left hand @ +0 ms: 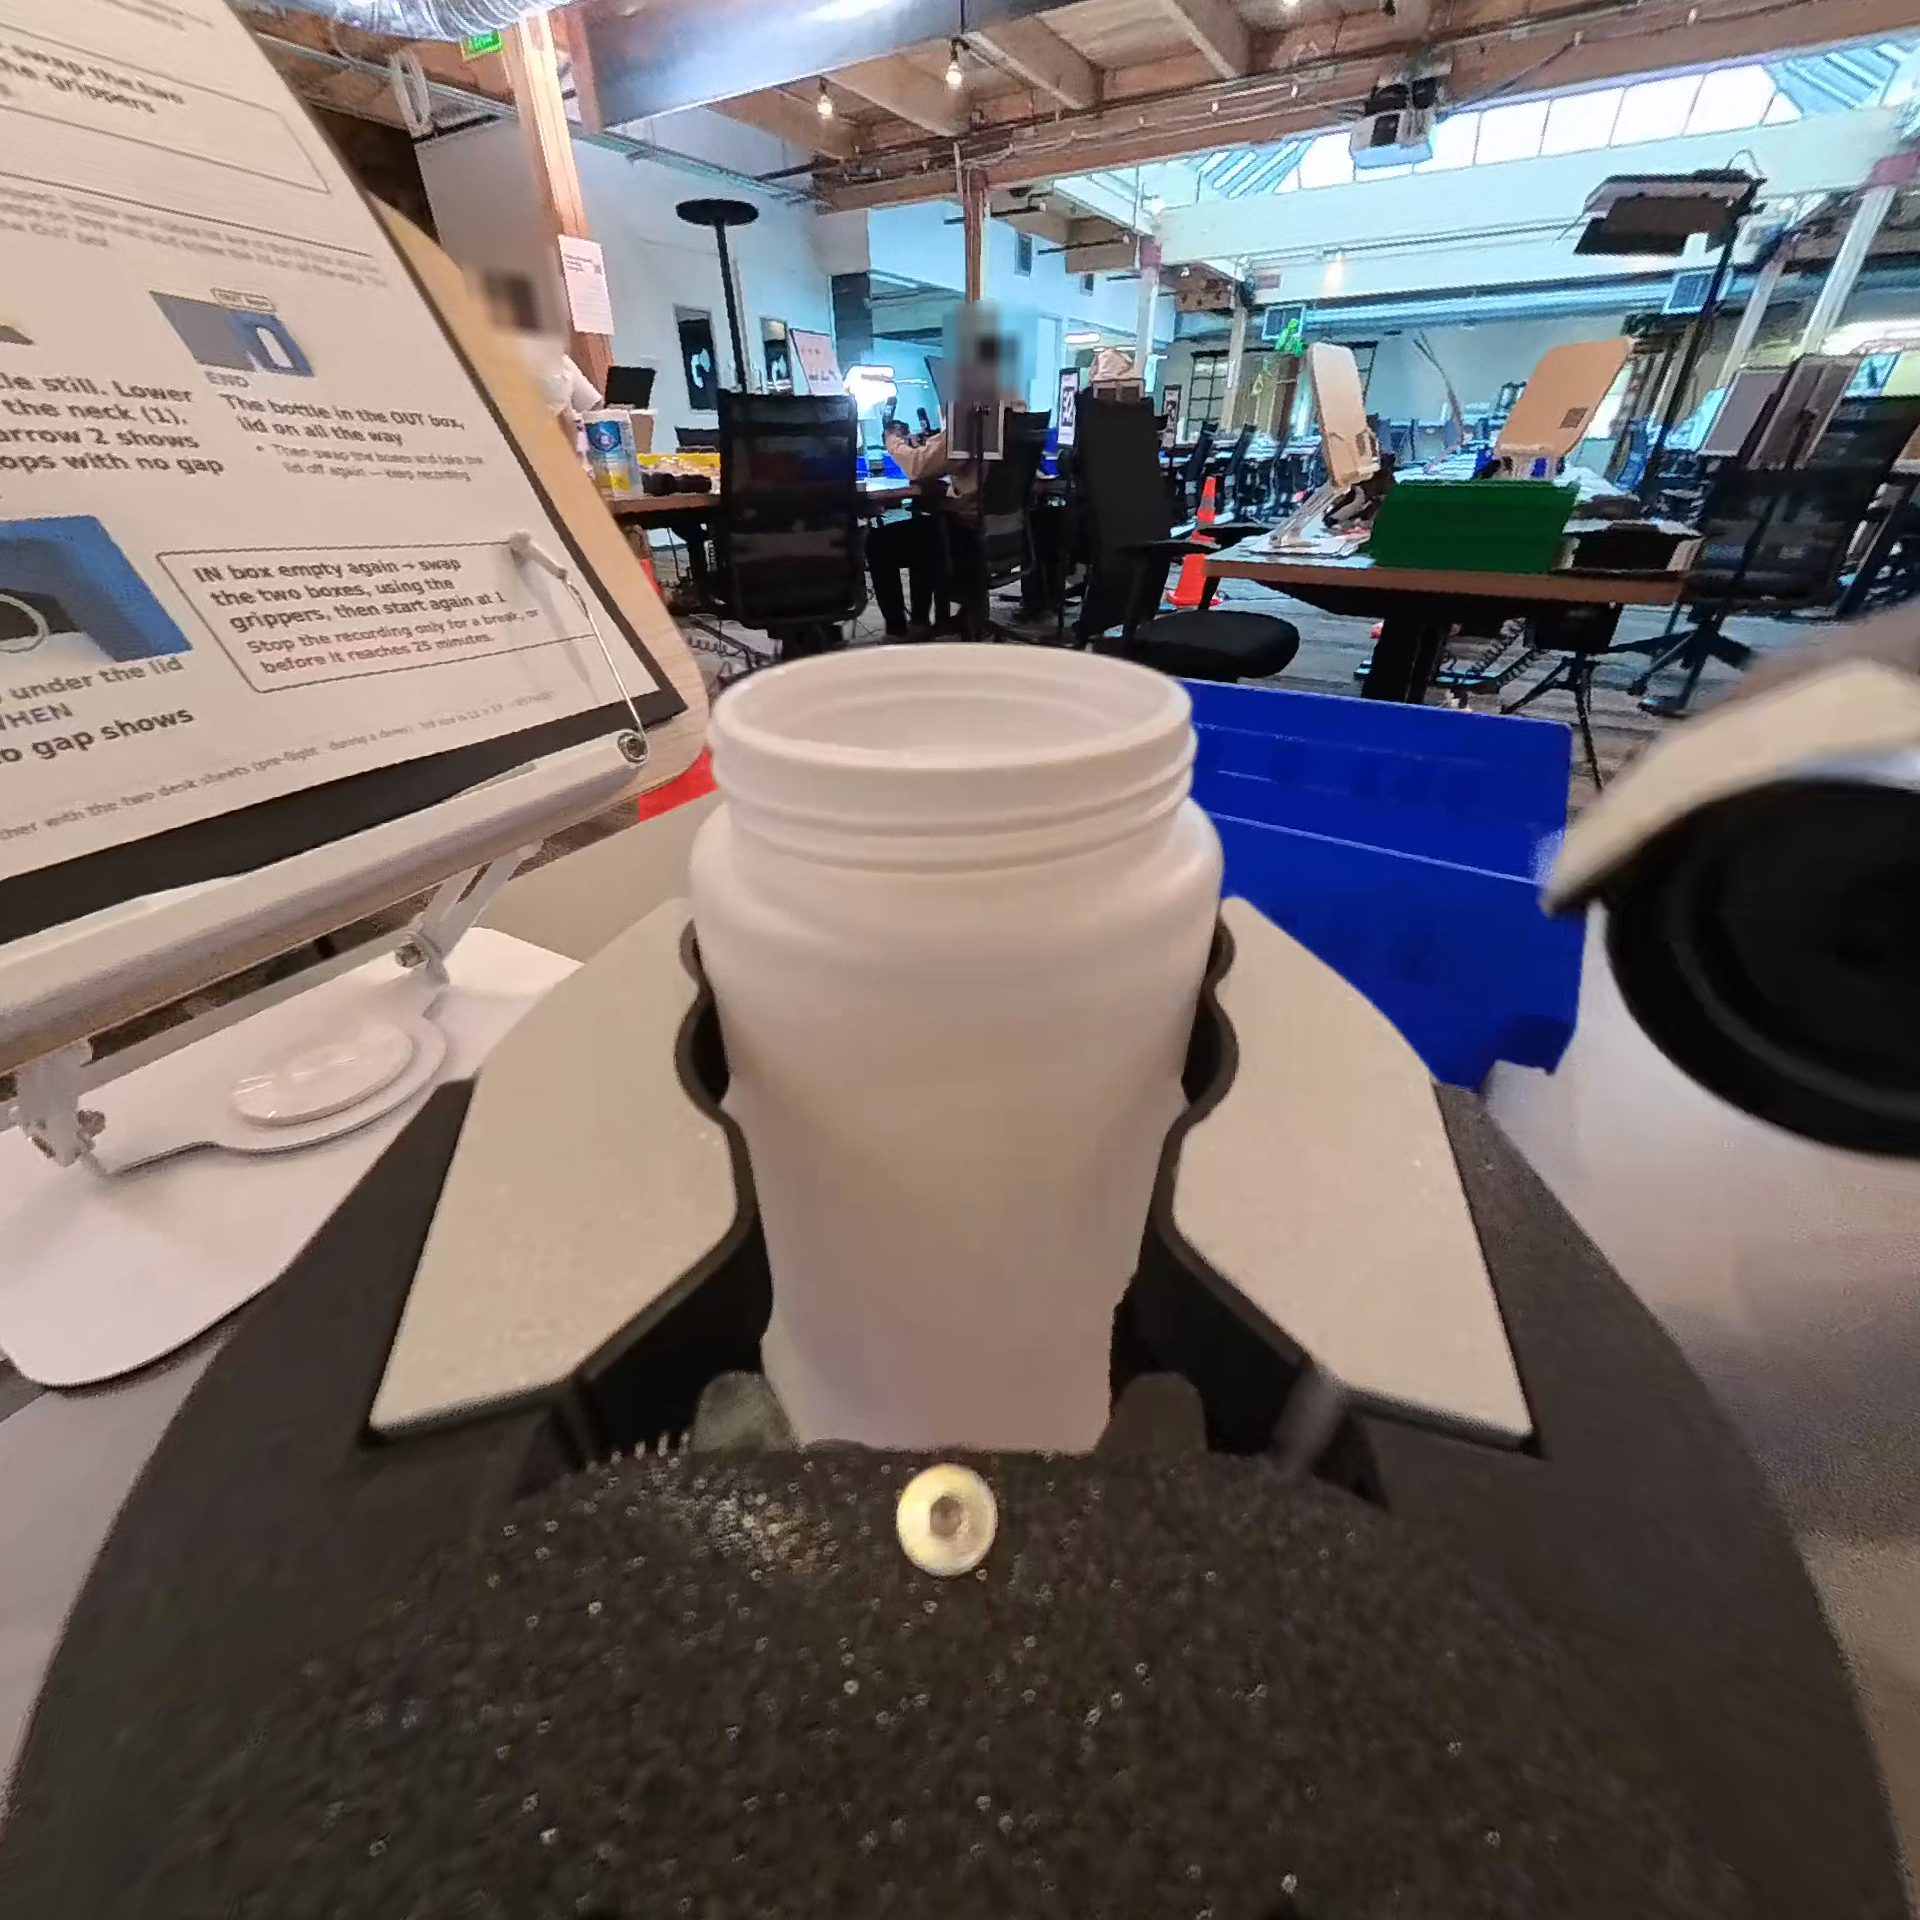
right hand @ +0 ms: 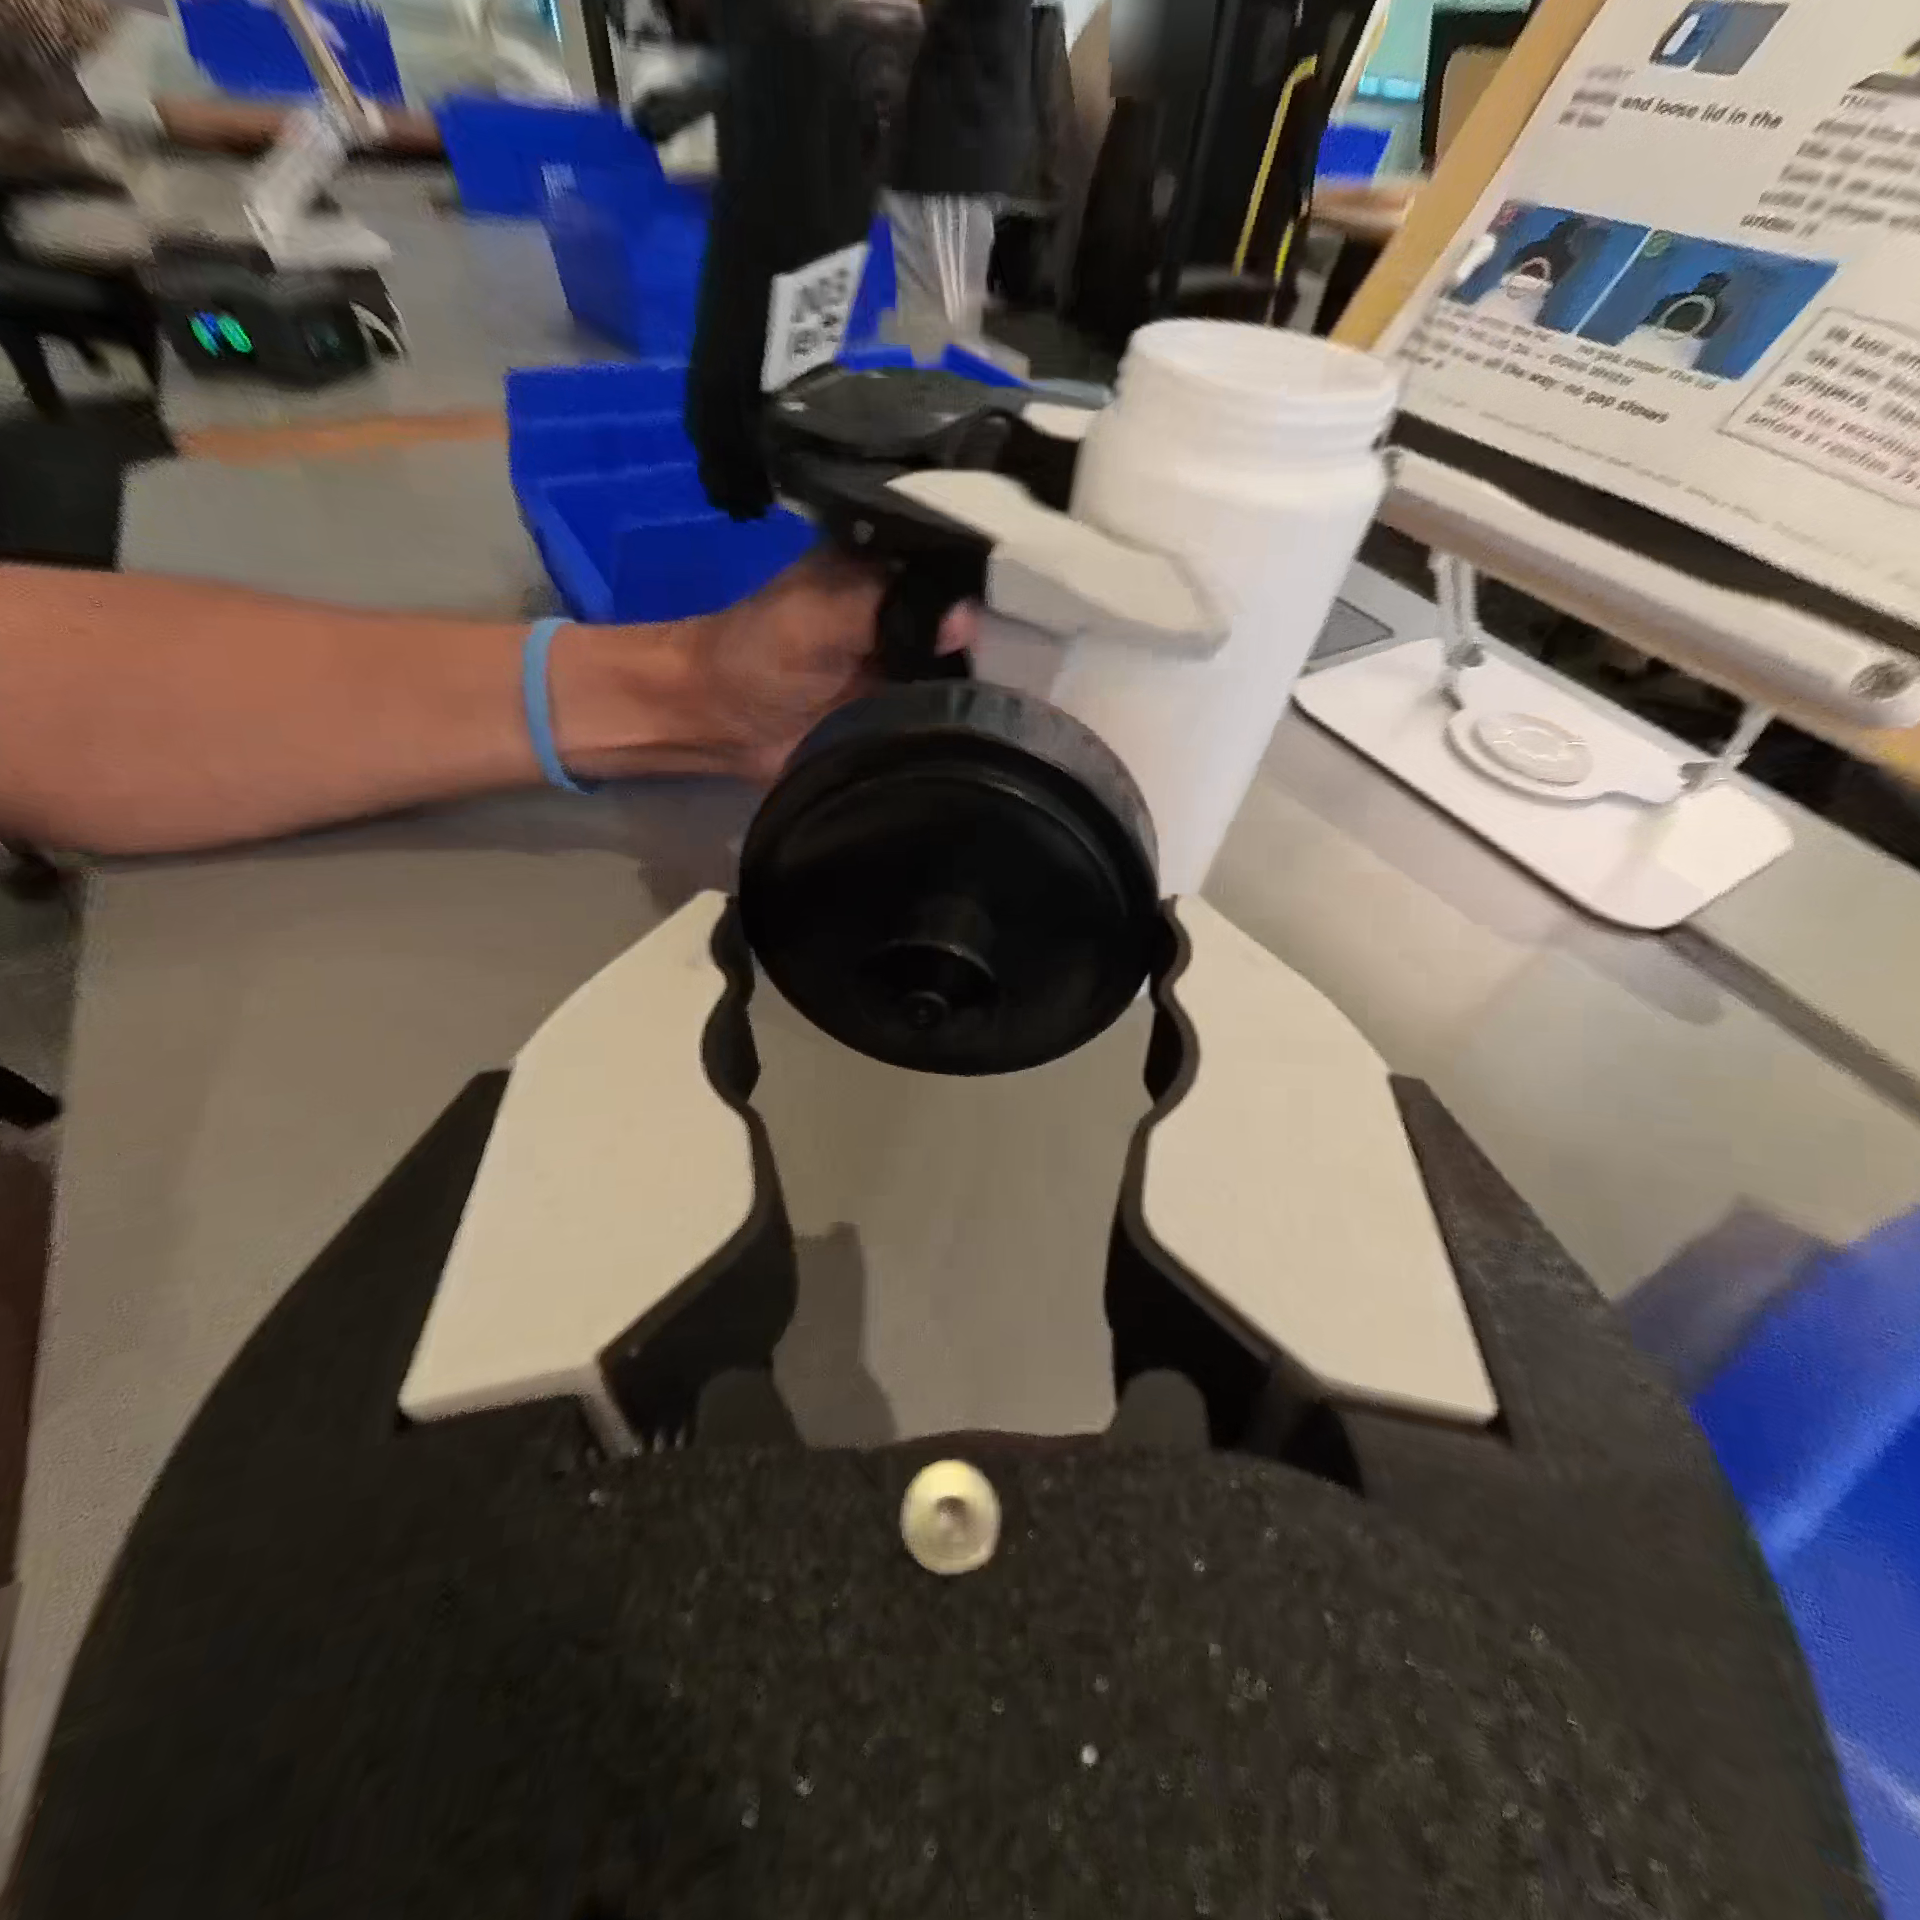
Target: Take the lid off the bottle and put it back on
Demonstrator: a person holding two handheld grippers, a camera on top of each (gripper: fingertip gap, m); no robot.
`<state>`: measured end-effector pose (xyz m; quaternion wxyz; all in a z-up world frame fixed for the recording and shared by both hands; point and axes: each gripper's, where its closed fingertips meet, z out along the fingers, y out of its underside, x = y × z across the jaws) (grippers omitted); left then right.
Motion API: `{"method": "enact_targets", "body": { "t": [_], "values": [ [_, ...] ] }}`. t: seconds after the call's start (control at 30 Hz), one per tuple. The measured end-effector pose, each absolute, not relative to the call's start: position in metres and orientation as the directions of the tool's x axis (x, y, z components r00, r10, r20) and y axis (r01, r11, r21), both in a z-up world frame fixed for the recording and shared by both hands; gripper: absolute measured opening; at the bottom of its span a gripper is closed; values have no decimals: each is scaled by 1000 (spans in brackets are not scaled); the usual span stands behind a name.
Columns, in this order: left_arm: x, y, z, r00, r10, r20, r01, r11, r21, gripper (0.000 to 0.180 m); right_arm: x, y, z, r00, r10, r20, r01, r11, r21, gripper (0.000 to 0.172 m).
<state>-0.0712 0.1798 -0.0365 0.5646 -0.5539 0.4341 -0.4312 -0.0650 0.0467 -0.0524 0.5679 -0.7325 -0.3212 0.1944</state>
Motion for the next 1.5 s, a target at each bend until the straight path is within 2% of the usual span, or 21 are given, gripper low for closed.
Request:
{"method": "enact_targets", "body": {
  "t": [0.13, 0.2, 0.3, 0.43, 0.57, 0.63, 1.07, 1.3, 1.5],
  "values": [
    [-72, 176, -41, 258, -966, -28, -16, 25, -1000, 86, -56, 77, -22, 623, 770, 138, 477, -235, -847, 73],
    [-70, 176, -48, 259, -965, -37, -38, 28, -999, 87, -55, 95, -3, 536, 815, 219, 628, -212, -749, 73],
    [-68, 178, -55, 264, -964, -28, -44, 16, -999, 87, -62, 122, 24, 390, 887, 247, 785, -180, -592, 73],
    [-67, 172, -55, 229, -973, -21, -48, 10, -999, 86, -78, 154, 46, 213, 949, 231, 914, -109, -391, 73],
    [-67, 173, -55, 222, -975, -12, -42, 3, -999, 86, -80, 159, 27, 51, 992, 112, 992, -37, -124, 73],
    [-67, 172, -55, 218, -976, -14, -41, 5, -999, 86, -80, 162, 18, -9, 995, 95, 999, 13, -40, 73],
    [-66, 171, -55, 203, -979, -21, -44, 12, -999, 86, -80, 165, -5, -28, 998, -62, 990, 36, 139, 73],
    [-66, 170, -55, 198, -980, -25, -47, 16, -999, 87, -78, 165, -8, -33, 994, -104, 981, 52, 188, 73],
    [-66, 171, -56, 201, -980, -16, -47, 6, -999, 87, -79, 164, -8, 102, 986, -130, 971, -71, 226, 73]
  ]
}}
